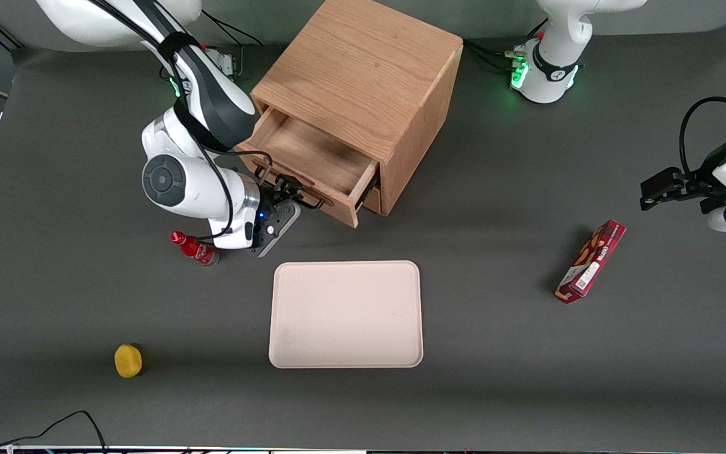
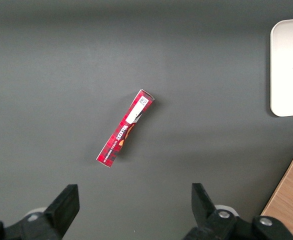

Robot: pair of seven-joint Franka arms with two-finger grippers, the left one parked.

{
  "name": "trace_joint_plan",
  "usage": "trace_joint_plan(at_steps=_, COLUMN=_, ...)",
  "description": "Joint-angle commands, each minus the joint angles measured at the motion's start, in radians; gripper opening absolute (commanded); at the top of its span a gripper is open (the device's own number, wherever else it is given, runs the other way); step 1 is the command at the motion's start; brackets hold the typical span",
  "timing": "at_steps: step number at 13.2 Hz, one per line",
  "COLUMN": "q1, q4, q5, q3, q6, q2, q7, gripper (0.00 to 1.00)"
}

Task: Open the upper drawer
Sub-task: 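Pull the handle outward with the right gripper, sliding the upper drawer open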

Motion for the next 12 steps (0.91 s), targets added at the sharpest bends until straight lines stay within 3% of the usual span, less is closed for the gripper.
trace_joint_plan(at_steps=1, q1=0.005, q4=0.071, q5=-0.033, q3=-0.022, q6=-0.033, q2=0.046, q7=-0.019, gripper=1.0)
trace_joint_plan(at_steps=12, q1=0.005, q4=0.189, q5=-0.113, q3=-0.068, q6=-0.1, q2=0.112, q7=-0.094, gripper=1.0)
